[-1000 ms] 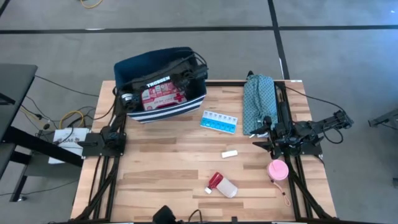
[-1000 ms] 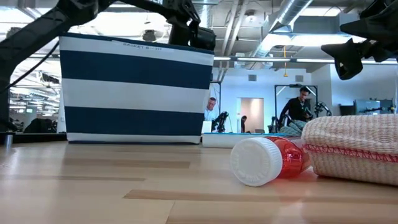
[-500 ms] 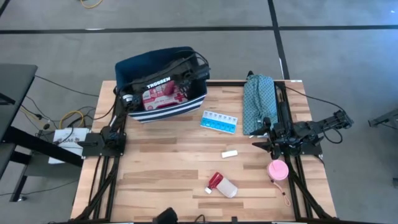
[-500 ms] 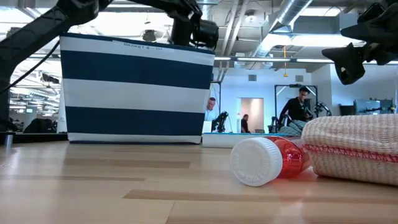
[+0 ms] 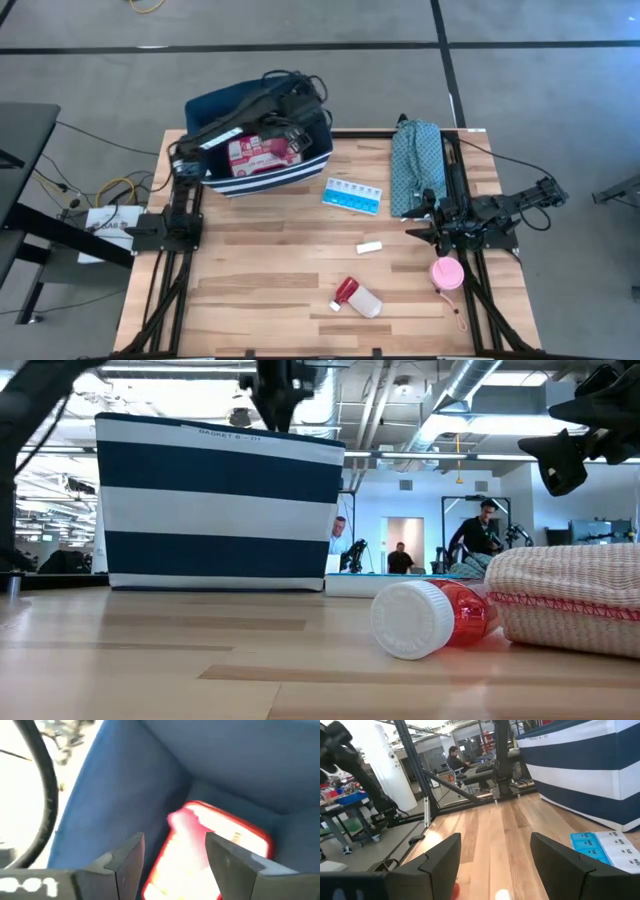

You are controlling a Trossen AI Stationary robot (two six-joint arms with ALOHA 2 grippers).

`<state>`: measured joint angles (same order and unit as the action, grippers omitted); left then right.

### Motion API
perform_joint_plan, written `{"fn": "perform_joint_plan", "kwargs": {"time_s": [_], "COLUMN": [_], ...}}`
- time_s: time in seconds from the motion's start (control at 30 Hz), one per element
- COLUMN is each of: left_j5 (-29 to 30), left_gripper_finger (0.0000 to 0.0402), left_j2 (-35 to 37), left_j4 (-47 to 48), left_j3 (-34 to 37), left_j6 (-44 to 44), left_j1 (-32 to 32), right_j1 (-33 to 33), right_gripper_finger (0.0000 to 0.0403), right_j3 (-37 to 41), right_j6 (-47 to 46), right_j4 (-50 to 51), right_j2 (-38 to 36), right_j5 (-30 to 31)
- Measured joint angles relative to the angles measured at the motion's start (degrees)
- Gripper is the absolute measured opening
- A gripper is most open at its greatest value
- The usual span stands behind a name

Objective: Pick & place medical supplies in basket/bin
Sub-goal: Put the white gauze into the blue bin

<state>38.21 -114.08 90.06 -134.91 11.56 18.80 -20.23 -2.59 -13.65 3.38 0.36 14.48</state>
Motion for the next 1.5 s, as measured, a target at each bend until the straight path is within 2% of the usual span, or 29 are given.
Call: {"fn": "perform_joint_plan", "kwargs": {"time_s": [0.17, 0.27, 0.47, 0.63, 0.7, 0.83, 1.13, 1.5], "left_j5": [-10.8, -13.3, -6.6, -5.4, -3.2, 1.6, 1.5, -3.7], "left_gripper_finger": [0.0191, 0.0183, 0.0167, 0.0158, 0.0157, 0.0157, 0.0157, 0.0157], "left_j2": [8.6, 12.9, 17.5, 17.4, 17.0, 16.6, 17.0, 17.0], "left_j4": [0.0, 0.0, 0.0, -0.1, -0.1, 0.0, 0.0, -0.1], "left_j3": [0.0, 0.0, 0.1, 0.2, 1.3, 6.3, 20.9, 35.6], "left_j6": [6.1, 8.8, 9.0, 9.0, 8.9, 10.7, 20.1, 27.9], "left_j1": [-4.3, -8.0, -19.3, -30.8, -35.0, -41.2, -48.4, -51.5], "right_j1": [0.0, 0.0, 0.0, 0.0, 0.0, 0.0, 0.0, 0.0], "right_gripper_finger": [0.0234, 0.0234, 0.0234, 0.0234, 0.0234, 0.0234, 0.0234, 0.0234], "right_j3": [0.1, 0.3, 0.2, 0.2, 0.2, 0.2, 0.2, 0.1], "right_j6": [0.0, 0.0, 0.0, 0.0, 0.0, 0.0, 0.0, 0.1], "right_j4": [-0.6, -1.8, -2.7, -2.8, -2.8, -2.8, -2.9, -2.8], "right_j2": [0.0, 0.0, 0.0, 0.0, 0.0, 0.0, 0.0, 0.0], "right_j5": [0.2, 0.2, 0.2, 0.2, 0.2, 0.2, 0.2, 0.2]}}
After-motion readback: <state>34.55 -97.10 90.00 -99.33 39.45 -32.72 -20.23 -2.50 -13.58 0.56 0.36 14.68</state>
